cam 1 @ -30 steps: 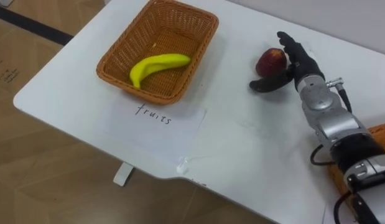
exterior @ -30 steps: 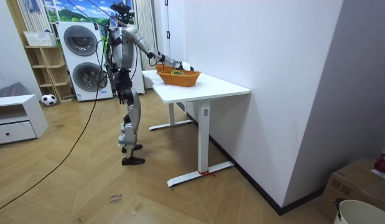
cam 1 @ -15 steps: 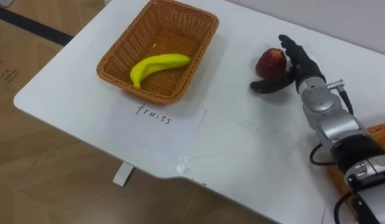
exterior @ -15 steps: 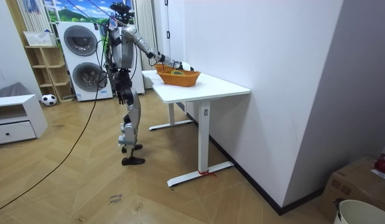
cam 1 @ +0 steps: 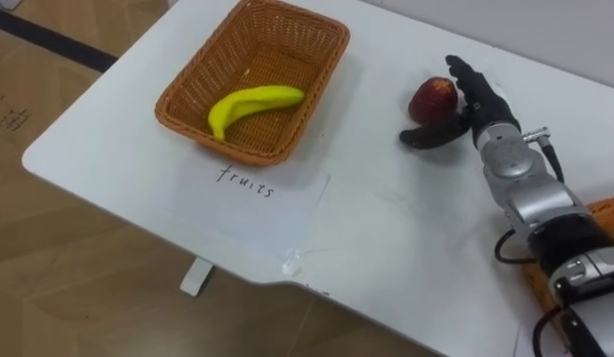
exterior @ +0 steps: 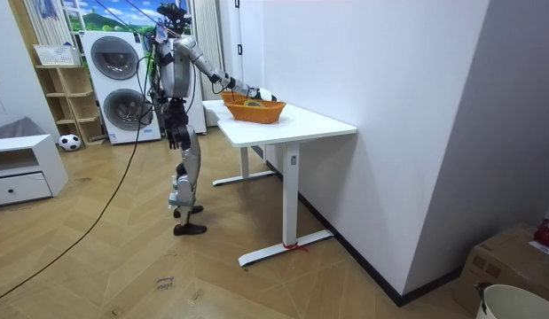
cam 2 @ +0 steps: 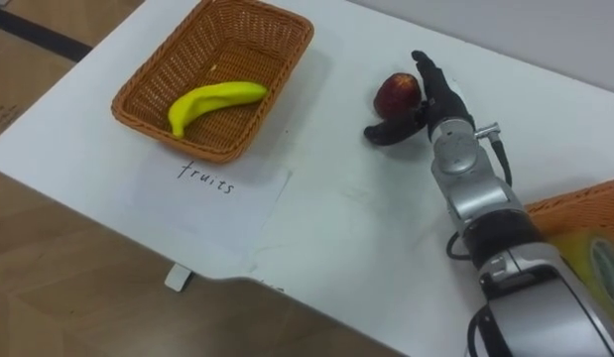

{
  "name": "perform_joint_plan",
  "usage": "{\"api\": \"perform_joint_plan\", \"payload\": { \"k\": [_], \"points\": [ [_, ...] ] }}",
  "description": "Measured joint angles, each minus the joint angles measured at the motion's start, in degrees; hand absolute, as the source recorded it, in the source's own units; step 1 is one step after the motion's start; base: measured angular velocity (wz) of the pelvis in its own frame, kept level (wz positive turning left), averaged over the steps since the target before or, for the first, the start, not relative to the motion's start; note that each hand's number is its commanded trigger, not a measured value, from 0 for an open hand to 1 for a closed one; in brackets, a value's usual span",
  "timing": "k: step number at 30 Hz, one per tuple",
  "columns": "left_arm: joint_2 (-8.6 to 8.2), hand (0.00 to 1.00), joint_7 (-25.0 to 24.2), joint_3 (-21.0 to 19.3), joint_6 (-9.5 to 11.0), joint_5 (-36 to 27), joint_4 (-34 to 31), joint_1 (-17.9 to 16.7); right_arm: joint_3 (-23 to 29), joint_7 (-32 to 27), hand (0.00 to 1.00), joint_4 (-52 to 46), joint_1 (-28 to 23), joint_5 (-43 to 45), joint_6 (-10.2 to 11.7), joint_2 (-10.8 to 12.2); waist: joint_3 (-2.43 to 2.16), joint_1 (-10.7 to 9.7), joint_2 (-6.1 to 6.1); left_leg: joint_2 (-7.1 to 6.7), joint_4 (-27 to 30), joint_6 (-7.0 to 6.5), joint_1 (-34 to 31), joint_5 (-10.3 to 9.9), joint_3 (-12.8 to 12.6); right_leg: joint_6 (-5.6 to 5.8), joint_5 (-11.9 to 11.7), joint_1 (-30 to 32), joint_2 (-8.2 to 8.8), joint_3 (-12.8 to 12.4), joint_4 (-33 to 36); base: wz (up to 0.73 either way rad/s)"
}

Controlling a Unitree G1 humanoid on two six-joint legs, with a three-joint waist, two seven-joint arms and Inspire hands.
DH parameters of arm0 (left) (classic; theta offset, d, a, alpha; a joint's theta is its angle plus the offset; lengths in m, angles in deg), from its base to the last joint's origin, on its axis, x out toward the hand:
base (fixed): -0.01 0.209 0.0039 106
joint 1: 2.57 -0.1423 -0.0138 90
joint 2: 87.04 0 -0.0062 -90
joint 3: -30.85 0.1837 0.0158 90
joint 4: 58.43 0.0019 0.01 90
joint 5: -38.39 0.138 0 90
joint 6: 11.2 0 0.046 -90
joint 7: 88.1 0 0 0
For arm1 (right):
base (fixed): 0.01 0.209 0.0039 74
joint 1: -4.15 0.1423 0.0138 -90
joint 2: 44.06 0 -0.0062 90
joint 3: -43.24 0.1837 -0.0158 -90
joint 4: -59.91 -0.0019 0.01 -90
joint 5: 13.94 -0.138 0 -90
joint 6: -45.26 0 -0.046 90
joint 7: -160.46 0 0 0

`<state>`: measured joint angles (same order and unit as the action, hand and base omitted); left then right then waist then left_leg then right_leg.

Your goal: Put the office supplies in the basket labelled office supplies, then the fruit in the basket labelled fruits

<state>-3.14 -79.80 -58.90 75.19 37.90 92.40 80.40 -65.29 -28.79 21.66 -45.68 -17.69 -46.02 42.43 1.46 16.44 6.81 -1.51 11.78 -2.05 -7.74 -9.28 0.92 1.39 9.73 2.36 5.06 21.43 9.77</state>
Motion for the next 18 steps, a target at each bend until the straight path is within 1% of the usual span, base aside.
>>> {"api": "perform_joint_plan", "payload": {
  "k": [3,4,8,14,18],
  "points": [
    [0.00,0.00,0.0,0.0,-0.1,0.1,1.1,0.0,0.2,0.0,0.00,0.0,0.0,0.0,0.0,-0.1,0.01,0.1,0.17,-0.01,0.0,0.00,-0.2,0.0,0.0,0.00,0.0,0.2,0.01,0.0,0.0,0.00],
    [0.00,0.00,0.0,0.0,-0.1,0.1,1.1,-0.2,0.2,0.0,0.00,0.0,0.2,0.0,0.0,-0.3,-0.05,0.2,0.31,-0.01,0.1,0.00,-0.6,0.0,0.0,0.00,0.0,0.5,0.00,0.0,0.1,0.00],
    [0.01,0.00,0.0,0.0,-0.3,0.0,1.2,-0.2,0.2,0.0,0.00,0.1,0.6,0.0,0.0,-1.1,0.04,1.0,0.51,-0.01,0.1,0.04,-1.0,0.1,0.1,-0.11,-0.1,0.8,-0.04,0.1,0.0,0.00],
    [0.05,0.00,0.0,0.1,-1.5,0.1,1.5,-0.3,0.3,0.0,0.00,2.5,1.9,-0.2,-0.1,-1.3,0.12,1.1,0.64,-0.04,0.3,0.05,-1.5,0.1,0.6,-0.11,-0.1,1.0,-0.04,0.6,0.0,0.03],
    [0.05,0.00,0.0,0.1,-1.5,0.1,1.5,-0.3,0.8,0.0,0.00,3.4,2.4,-0.2,0.0,-1.3,0.22,1.2,0.58,-0.05,0.6,0.05,-1.8,0.1,0.7,-0.12,-0.1,1.1,-0.06,0.7,0.0,0.02]
  ]
}}
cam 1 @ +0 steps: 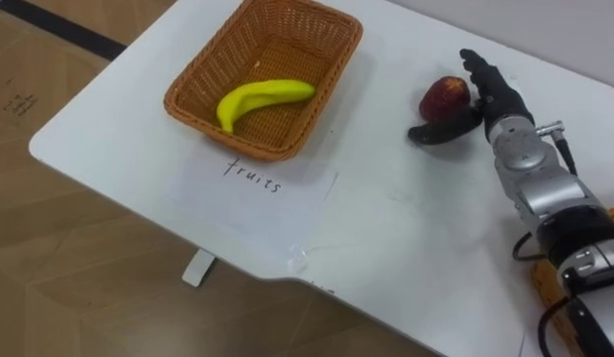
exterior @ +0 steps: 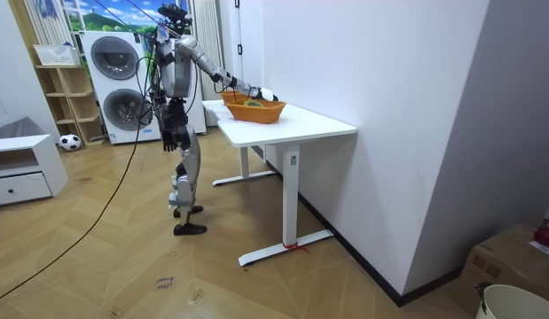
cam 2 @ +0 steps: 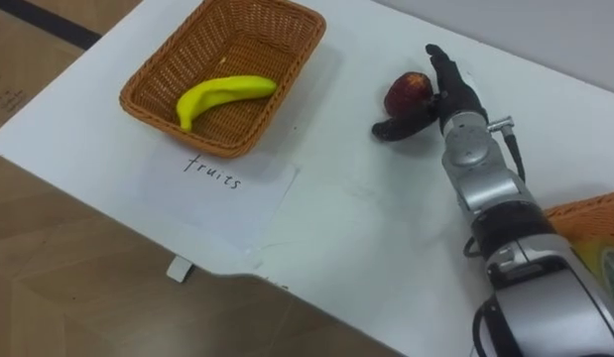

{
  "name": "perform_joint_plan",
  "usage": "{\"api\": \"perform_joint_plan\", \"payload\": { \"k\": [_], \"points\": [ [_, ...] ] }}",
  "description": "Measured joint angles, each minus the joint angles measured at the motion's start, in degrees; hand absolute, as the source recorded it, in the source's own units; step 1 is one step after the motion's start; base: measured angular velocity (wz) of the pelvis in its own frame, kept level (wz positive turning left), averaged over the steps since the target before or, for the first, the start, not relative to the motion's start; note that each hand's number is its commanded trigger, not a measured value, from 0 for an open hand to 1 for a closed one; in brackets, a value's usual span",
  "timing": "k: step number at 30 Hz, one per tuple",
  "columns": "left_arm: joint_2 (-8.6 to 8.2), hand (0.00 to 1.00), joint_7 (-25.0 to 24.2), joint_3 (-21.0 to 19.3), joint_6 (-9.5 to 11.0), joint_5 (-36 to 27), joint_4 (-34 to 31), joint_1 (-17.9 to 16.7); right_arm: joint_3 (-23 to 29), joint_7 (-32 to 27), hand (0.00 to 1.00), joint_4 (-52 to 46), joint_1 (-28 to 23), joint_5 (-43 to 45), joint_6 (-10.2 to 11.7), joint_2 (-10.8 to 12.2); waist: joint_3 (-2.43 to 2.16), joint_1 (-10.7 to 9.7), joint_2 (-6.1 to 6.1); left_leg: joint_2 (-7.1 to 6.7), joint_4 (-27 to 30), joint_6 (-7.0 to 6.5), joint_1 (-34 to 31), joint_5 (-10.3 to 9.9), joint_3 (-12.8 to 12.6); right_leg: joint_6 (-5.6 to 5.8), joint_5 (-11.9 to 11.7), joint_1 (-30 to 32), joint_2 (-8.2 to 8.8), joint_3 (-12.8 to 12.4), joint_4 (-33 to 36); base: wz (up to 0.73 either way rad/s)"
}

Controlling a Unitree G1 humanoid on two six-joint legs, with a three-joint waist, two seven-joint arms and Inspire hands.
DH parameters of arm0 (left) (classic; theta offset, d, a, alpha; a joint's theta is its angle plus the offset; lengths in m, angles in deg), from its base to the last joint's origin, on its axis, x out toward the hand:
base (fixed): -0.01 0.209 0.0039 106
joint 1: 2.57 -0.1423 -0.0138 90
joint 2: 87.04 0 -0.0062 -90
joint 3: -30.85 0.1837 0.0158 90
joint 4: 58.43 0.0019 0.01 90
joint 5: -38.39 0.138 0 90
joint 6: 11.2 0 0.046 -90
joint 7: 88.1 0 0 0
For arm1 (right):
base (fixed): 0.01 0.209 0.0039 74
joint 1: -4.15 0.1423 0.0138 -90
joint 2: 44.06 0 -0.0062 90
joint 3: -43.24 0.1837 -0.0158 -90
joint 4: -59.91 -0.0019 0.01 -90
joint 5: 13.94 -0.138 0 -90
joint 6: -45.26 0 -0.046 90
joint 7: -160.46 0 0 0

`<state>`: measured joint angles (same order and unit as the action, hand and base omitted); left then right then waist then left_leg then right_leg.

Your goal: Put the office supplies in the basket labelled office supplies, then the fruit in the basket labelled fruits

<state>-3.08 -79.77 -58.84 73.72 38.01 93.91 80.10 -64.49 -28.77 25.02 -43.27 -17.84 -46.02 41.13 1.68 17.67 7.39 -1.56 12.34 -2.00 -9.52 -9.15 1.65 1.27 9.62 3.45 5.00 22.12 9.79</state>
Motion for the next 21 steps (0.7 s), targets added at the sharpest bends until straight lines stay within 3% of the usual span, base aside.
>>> {"api": "perform_joint_plan", "payload": {
  "k": [8,20,21],
  "points": [
    [0.05,0.00,0.1,0.0,0.3,0.1,-0.2,0.0,0.4,0.1,0.00,3.0,2.6,0.0,0.3,0.0,0.70,0.1,-0.38,0.12,0.3,0.02,-0.9,0.0,-0.1,-0.22,-0.2,0.8,-0.19,0.0,0.1,0.00],
    [0.53,0.00,-0.2,2.2,0.0,-0.1,0.1,0.3,0.4,4.1,0.00,4.9,3.7,-0.3,1.3,-0.2,0.73,-0.3,-0.23,0.06,0.4,0.08,-1.0,0.0,0.2,-0.22,-0.2,1.1,-0.21,-0.2,0.0,0.00],
    [0.58,0.00,-0.3,2.3,0.0,-0.1,0.2,0.4,0.4,4.5,0.06,5.0,3.7,-0.3,1.3,-0.3,0.75,-0.2,-0.17,0.20,0.4,0.08,-1.0,0.0,0.2,-0.22,-0.2,1.1,-0.19,-0.2,0.0,0.00]
  ]
}}
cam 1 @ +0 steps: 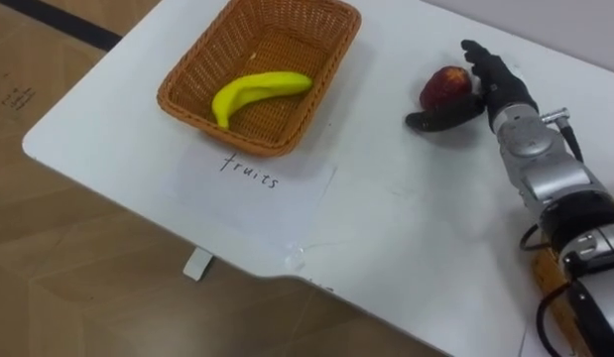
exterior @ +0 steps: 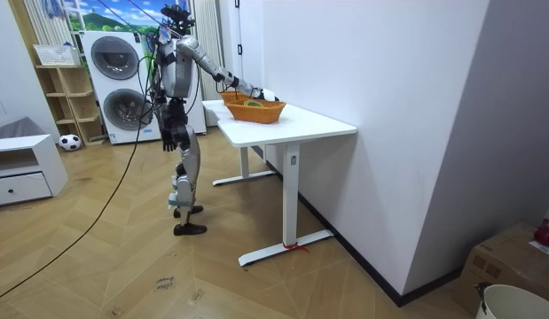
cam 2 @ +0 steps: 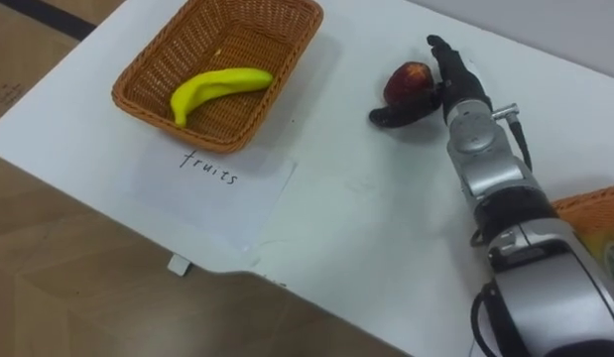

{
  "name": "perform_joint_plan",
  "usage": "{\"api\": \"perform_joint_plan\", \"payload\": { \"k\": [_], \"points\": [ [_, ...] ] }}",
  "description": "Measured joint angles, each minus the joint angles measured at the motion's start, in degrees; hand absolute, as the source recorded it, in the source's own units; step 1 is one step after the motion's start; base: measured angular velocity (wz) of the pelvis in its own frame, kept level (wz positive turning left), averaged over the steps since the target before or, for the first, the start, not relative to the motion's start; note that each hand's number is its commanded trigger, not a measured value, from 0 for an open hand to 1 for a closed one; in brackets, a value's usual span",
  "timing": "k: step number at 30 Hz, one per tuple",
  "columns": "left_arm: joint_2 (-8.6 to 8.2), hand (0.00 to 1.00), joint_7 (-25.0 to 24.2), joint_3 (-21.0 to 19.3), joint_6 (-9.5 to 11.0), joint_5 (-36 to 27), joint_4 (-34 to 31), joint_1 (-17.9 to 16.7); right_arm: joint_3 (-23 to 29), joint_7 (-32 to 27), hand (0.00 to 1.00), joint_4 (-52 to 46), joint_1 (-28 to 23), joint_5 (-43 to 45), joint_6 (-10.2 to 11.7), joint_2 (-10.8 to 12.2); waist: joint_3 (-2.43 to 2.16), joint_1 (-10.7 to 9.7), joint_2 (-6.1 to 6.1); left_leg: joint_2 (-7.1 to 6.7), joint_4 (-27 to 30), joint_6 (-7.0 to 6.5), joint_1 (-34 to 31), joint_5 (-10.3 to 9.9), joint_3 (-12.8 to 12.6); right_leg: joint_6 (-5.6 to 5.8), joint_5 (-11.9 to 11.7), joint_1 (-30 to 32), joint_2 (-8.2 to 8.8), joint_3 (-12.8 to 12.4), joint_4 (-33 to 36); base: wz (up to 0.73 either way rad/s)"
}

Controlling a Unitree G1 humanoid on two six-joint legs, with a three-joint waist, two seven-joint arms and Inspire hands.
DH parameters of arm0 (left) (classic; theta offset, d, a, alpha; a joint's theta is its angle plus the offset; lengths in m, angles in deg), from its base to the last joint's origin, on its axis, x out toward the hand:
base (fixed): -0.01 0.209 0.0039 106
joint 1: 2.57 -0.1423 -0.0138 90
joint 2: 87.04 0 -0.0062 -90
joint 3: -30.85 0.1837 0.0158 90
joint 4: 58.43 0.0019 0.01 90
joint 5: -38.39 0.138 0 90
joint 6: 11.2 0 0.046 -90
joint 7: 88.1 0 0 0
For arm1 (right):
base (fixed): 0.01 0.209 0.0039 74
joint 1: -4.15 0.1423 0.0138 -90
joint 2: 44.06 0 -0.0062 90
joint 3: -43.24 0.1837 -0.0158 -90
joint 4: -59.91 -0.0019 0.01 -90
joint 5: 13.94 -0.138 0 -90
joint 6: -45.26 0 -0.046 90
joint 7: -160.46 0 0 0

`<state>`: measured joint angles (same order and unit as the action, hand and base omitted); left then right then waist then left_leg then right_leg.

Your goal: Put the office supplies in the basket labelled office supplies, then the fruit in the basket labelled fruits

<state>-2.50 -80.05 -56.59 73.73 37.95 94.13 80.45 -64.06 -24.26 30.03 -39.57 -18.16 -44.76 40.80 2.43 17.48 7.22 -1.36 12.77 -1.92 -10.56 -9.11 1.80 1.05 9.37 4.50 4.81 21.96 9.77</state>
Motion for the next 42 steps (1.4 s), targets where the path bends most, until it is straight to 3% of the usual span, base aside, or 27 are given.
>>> {"api": "perform_joint_plan", "payload": {
  "k": [1,2,10,14,24,39,42],
  "points": [
    [0.17,0.00,-0.1,0.1,0.0,0.0,0.1,0.0,0.0,0.7,0.77,0.4,0.2,0.0,0.0,0.0,0.08,0.1,0.18,0.01,0.0,0.00,0.0,0.0,0.0,0.00,0.0,0.0,0.03,0.0,0.0,0.00],
    [0.42,0.00,-0.1,0.4,0.0,0.0,0.3,0.0,-0.1,1.4,1.00,1.1,0.5,0.0,0.0,0.0,0.18,0.1,0.39,0.01,0.1,0.00,0.1,0.0,0.0,0.00,0.0,-0.1,0.04,0.1,0.0,0.00],
    [1.25,0.00,-2.6,1.2,-0.9,0.0,2.1,1.0,-1.2,3.1,1.00,2.9,1.1,0.2,-0.1,-2.3,0.39,0.8,0.87,0.08,0.7,0.00,0.2,0.0,0.0,-0.13,-0.2,-0.6,-0.01,0.2,0.1,-0.01],
    [2.11,0.00,-3.6,2.2,-0.9,0.0,2.2,2.3,-1.8,2.8,1.00,3.0,1.1,0.3,-0.1,-3.9,0.75,2.1,1.36,0.53,0.4,0.05,0.3,0.0,-0.1,-0.43,-0.4,-0.5,-0.45,0.1,0.1,-0.03],
    [2.12,0.00,-6.0,2.2,-1.7,0.0,2.2,2.5,-1.7,2.9,1.00,4.2,1.6,0.8,-0.4,-4.8,0.89,3.1,1.52,0.67,0.5,0.08,0.2,-0.1,-0.1,-0.51,-0.4,-0.4,-0.63,0.3,-0.1,0.00],
    [2.24,0.00,-4.4,2.0,-1.9,1.2,0.9,2.9,-1.9,6.4,1.00,3.1,1.6,-2.6,-1.4,-4.6,0.55,2.7,1.71,0.69,0.8,0.10,0.6,-0.1,-0.2,-0.56,-0.5,-0.9,-0.68,0.0,0.0,0.00],
    [2.24,0.00,-3.7,2.0,-2.0,1.2,0.0,2.5,-1.9,7.8,1.00,2.9,1.5,-3.1,-2.2,-4.2,0.15,2.4,1.39,0.69,0.8,0.18,1.3,-0.1,-0.2,-0.56,-0.5,-1.7,-0.67,0.2,-0.1,0.00]
  ]
}}
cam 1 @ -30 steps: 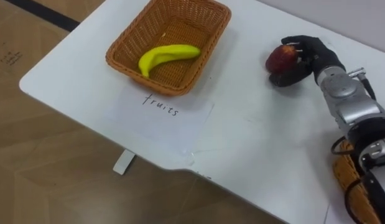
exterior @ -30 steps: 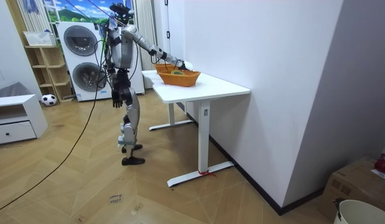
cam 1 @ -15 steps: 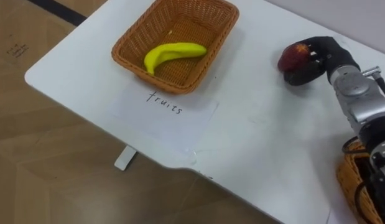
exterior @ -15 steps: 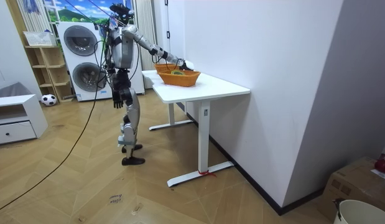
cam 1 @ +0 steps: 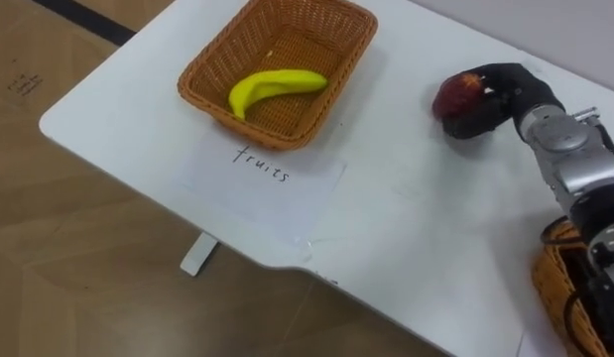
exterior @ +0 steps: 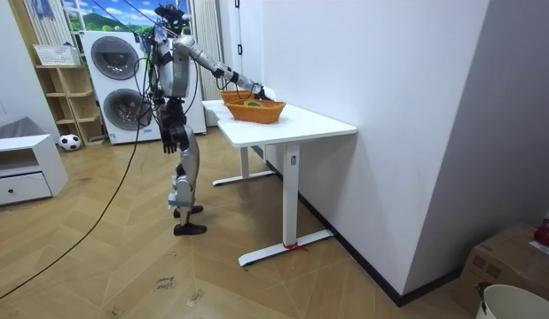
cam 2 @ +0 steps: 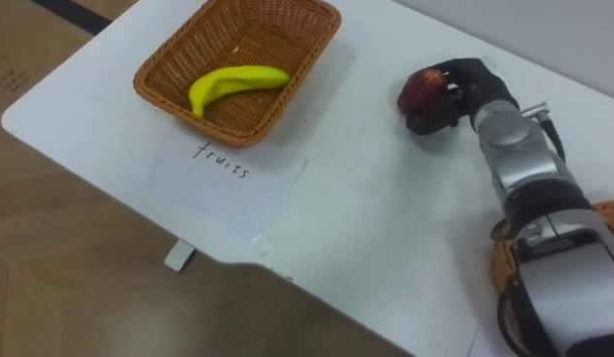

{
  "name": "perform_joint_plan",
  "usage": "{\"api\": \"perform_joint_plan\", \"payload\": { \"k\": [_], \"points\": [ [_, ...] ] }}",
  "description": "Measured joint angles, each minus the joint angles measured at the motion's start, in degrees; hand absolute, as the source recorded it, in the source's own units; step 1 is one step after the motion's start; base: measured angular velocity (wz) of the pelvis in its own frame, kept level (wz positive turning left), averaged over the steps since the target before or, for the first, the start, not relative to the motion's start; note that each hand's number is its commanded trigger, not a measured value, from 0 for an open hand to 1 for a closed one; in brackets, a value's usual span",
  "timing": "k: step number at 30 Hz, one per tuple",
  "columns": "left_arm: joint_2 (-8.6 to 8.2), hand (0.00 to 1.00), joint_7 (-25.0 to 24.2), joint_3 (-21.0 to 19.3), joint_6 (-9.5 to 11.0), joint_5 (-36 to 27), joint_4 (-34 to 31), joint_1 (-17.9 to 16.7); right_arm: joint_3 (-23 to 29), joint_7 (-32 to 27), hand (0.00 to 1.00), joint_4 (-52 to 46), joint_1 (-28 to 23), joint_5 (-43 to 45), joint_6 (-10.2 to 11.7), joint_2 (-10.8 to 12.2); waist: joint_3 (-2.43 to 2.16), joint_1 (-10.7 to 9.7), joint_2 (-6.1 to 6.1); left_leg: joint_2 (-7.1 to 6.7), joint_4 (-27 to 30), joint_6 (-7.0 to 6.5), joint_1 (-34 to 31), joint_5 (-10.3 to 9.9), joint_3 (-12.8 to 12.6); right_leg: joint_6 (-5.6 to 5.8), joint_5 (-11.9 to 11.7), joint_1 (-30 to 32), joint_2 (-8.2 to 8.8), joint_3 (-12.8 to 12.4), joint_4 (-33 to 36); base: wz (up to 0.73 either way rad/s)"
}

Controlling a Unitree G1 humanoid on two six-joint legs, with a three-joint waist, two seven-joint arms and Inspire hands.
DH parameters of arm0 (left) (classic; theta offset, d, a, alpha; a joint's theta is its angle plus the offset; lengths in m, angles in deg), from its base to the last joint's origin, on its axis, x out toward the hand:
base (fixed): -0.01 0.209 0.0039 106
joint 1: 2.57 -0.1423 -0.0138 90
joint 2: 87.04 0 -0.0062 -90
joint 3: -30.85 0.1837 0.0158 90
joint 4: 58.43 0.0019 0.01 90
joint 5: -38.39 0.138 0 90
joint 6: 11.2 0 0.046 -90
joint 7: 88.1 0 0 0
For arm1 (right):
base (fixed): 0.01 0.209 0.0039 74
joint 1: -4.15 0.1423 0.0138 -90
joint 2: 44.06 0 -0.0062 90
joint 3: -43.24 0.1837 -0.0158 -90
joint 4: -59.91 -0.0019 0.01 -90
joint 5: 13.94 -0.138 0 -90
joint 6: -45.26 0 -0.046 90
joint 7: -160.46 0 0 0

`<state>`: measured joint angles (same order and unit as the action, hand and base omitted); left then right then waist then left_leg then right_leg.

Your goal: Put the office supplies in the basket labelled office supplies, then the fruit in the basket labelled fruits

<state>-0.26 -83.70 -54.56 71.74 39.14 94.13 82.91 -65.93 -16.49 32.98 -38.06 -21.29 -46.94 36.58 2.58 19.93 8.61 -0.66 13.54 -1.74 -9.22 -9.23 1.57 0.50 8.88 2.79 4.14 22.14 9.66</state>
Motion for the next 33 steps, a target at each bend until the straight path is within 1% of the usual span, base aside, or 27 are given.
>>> {"api": "perform_joint_plan", "payload": {
  "k": [1,4,6,7,8,9,10,13,15,16,18,21,23,26,28,30,33],
  "points": [
    [0.00,0.00,0.1,0.0,0.0,0.0,-0.8,-0.1,0.1,0.6,1.00,-0.4,0.0,-0.1,-0.3,0.1,-0.11,-0.3,-0.13,-0.01,0.0,0.00,0.0,0.0,0.0,0.00,0.0,0.0,0.00,0.0,0.0,0.00],
    [-0.03,0.00,0.1,-0.2,0.2,-0.1,-1.0,-0.2,0.2,2.3,1.00,-1.7,0.0,-0.5,-0.4,0.8,-0.67,-1.2,-0.59,-0.01,0.0,0.00,0.0,0.0,-0.1,0.00,0.0,0.0,0.01,0.0,0.1,0.00],
    [-0.09,0.00,0.2,-0.7,0.9,-0.1,-1.0,-0.4,0.4,2.7,1.00,-3.4,0.0,-1.0,-0.4,0.8,-0.81,-1.7,-0.77,0.00,0.0,0.02,0.1,0.0,-0.3,0.00,0.0,-0.1,0.01,0.0,0.1,0.00],
    [-0.18,0.00,0.2,-1.4,1.2,-0.1,-0.9,-0.7,0.4,2.7,1.00,-5.3,-0.1,-1.1,-0.5,0.8,-0.87,-2.4,-0.87,-0.01,0.0,0.02,0.5,0.0,-0.3,0.00,0.0,-0.4,0.05,0.0,0.1,0.00],
    [-0.19,0.00,0.2,-1.7,1.2,-0.1,-0.7,-0.9,0.5,2.6,1.00,-7.7,-0.1,-1.1,-0.6,0.8,-0.98,-2.7,-0.93,-0.01,-0.1,0.02,0.8,0.0,-0.5,0.00,0.0,-0.7,0.08,0.0,0.1,-0.04],
    [-0.20,0.00,0.2,-1.9,1.2,-0.1,-0.7,-1.1,0.5,2.6,1.00,-8.7,-0.1,-1.2,-0.5,0.8,-1.16,-2.9,-0.94,0.00,-0.1,0.02,0.9,0.0,-0.6,0.00,0.0,-0.7,0.10,0.0,0.1,-0.05],
    [-0.28,0.00,0.2,-2.4,1.3,-0.1,-0.8,-1.5,0.5,2.5,1.00,-10.9,-0.1,-1.3,-0.5,0.7,-1.57,-3.3,-0.94,-0.02,-0.2,0.02,1.2,0.0,-0.7,0.01,0.0,-1.0,0.16,0.0,0.1,-0.03],
    [-0.45,0.00,0.3,-4.2,1.3,0.0,-0.8,-2.3,0.4,2.4,1.00,-13.8,-0.1,-1.8,-0.5,0.7,-1.68,-3.7,-1.02,-0.07,-0.8,0.02,3.6,0.0,-0.7,0.05,0.0,-3.2,0.22,0.3,-0.1,0.02],
    [-0.50,0.00,0.4,-4.5,1.2,0.0,-0.9,-2.9,0.5,2.4,1.00,-14.6,-0.1,-1.9,-0.5,0.7,-1.74,-3.8,-1.05,-0.08,-1.4,0.02,4.7,0.0,-0.5,0.05,0.0,-4.2,0.24,1.0,-0.1,0.07],
    [-0.54,0.00,0.4,-4.5,1.1,0.1,-0.9,-3.3,0.7,2.4,1.00,-14.7,-0.1,-1.9,-0.5,0.7,-1.75,-3.8,-1.08,-0.13,-1.6,0.02,5.4,0.0,-0.1,0.06,0.0,-4.9,0.31,1.8,-0.1,0.06],
    [-0.53,0.00,0.4,-4.5,0.8,1.1,-1.6,-4.3,0.7,2.4,1.00,-14.8,-0.1,-1.9,-0.7,0.8,-1.79,-3.7,-1.14,-0.15,-1.9,0.02,6.1,0.0,0.1,0.08,0.0,-5.5,0.31,1.8,-0.1,0.03],
    [-0.53,0.00,0.5,-4.5,-0.1,2.5,-2.3,-5.6,0.7,2.4,1.00,-16.2,-0.1,-1.6,-1.6,0.9,-1.85,-3.6,-1.11,-0.16,-1.8,0.02,6.4,0.0,0.2,0.14,0.1,-5.8,0.26,1.8,-0.1,0.00],
    [-0.54,0.00,0.4,-4.8,-0.7,3.6,-2.3,-6.3,0.7,2.4,1.00,-17.3,-0.1,-1.3,-1.7,0.9,-1.94,-3.6,-1.05,-0.15,-1.8,0.06,6.4,0.1,0.2,0.14,0.1,-5.8,0.18,1.8,-0.1,0.00],
    [-0.65,0.00,-0.1,-6.6,-1.3,4.0,-2.2,-6.4,0.7,2.4,1.00,-18.6,-0.1,-0.3,-1.8,0.9,-2.08,-3.4,-0.85,-0.13,-1.8,0.13,6.4,0.1,0.3,0.14,0.1,-5.8,0.10,1.9,-0.1,0.00],
    [-0.69,0.00,-0.3,-6.7,-1.4,4.1,-2.2,-6.4,0.7,2.4,1.00,-19.7,0.0,1.0,-1.8,0.9,-2.09,-3.2,-0.83,-0.13,-1.8,0.15,6.4,0.1,0.3,0.14,0.1,-5.9,0.08,1.9,-0.1,0.00],
    [-0.77,0.00,-0.5,-6.7,-1.4,4.8,-2.2,-6.4,0.7,2.4,1.00,-20.6,0.0,1.4,-2.6,0.9,-2.09,-2.7,-0.83,-0.14,-1.8,0.15,6.7,0.1,0.3,0.14,0.1,-6.2,0.08,2.0,-0.1,0.02],
    [-0.77,0.00,-0.6,-6.7,-1.4,5.0,-2.3,-6.3,0.6,2.4,1.00,-20.9,0.0,1.1,-3.0,1.2,-2.14,-2.2,-0.70,-0.14,-1.9,0.15,7.4,0.1,0.6,0.14,0.1,-7.1,0.12,2.9,0.0,0.11]
  ]
}}
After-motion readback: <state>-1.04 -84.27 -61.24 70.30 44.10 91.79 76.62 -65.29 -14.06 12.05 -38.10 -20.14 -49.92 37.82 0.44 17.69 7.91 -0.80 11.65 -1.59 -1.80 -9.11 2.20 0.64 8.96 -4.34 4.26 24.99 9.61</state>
